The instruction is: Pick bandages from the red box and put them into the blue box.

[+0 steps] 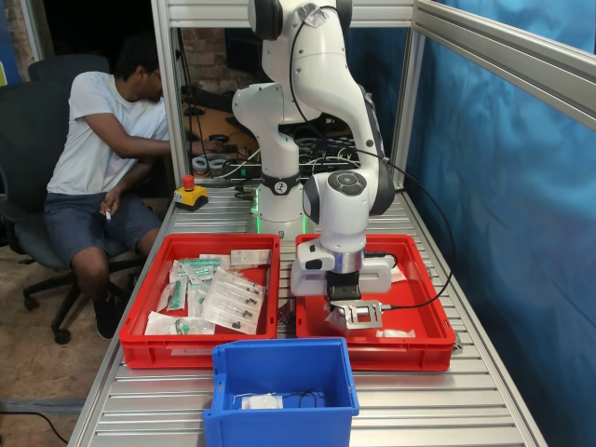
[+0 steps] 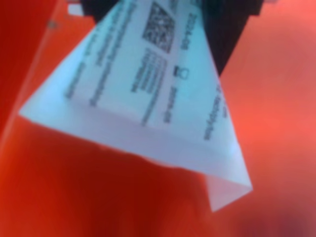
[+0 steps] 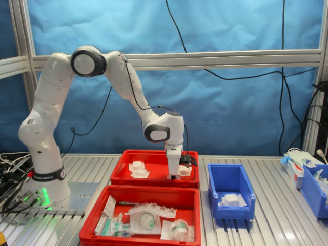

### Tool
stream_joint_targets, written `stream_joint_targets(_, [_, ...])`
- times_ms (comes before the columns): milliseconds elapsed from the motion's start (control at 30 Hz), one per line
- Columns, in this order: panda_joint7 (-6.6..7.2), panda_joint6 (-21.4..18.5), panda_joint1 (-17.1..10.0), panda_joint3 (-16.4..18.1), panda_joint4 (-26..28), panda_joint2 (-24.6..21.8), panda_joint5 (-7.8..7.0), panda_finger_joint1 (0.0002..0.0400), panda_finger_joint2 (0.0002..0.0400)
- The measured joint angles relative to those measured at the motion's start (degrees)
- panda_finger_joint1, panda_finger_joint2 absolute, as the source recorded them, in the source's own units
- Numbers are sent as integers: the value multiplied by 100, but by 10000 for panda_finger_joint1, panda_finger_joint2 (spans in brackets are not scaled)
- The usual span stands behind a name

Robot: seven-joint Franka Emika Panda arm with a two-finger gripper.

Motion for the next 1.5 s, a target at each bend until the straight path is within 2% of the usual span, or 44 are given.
stream_joint_targets(200, [0, -437, 0, -24, -2, -473, 0, 77, 77])
stream_joint_targets(433, [0, -661, 1, -68, 113, -1043, 0, 77, 77])
stream_joint_targets(500, [0, -713, 2, -128, 279, -1295, 0, 77, 77])
stream_joint_targets(633, [0, -741, 17, -253, 537, -1491, 0, 77, 77])
stream_joint_targets(733, [0, -760, 25, -531, 1042, -1678, 0, 77, 77])
stream_joint_targets(1200, [0, -773, 21, -1293, 2141, -1698, 0, 77, 77])
stream_joint_targets(1500, [0, -774, 19, -1546, 2732, -1187, 0, 77, 77])
